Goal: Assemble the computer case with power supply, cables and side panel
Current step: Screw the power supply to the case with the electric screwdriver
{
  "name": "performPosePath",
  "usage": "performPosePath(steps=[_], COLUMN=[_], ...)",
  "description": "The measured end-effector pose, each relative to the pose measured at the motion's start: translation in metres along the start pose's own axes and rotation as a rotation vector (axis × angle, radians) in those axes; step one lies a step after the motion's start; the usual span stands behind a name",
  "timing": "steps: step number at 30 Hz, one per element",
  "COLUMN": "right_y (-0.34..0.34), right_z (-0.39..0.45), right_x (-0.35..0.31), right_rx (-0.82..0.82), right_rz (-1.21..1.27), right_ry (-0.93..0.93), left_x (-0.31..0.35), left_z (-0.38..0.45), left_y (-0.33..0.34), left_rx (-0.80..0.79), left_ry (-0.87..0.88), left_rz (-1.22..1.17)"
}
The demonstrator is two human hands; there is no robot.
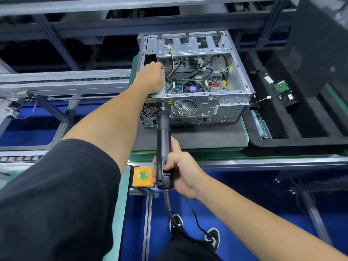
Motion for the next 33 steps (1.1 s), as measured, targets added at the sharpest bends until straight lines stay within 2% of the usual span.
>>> performPosePath(steps=[8, 16, 25, 29, 33], right_y=[-0.001, 0.008, 0.008, 0.004, -0.006], right_z=[-0.006, -0.011, -0.015, -0.017, -0.014], right_x=[-0.004, -0.008, -0.012, -0.013, -0.01], right_rx=[0.022, -0.032, -0.018, 0.021, 0.155], right_rz=[-0.035, -0.066, -0.088, -0.091, -0.224], right_ry=[0.025, 0.007, -0.089, -0.083, -0.02], left_x=[0.0, -0.001, 0.001, 0.001, 0.001], left_z=[0.002, 0.002, 0.001, 0.001, 0.001], left_y=[0.0, 0.0, -0.001, -0.001, -0.002], left_rx=[0.021, 0.039, 0.038, 0.032, 0.03], left_ry=[0.009, 0.01, 0.011, 0.01, 0.015], left_rz=[0.013, 0.018, 0.016, 0.006, 0.006])
Point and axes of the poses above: each hand's wrist, its own z-axis towards the middle knuckle, its own y-axis out of the palm, x = y × z, the point moved 10 cm from there along z, towards the middle knuckle, and after that the axes turned 12 degrees about -z, right-handed, at the moved point
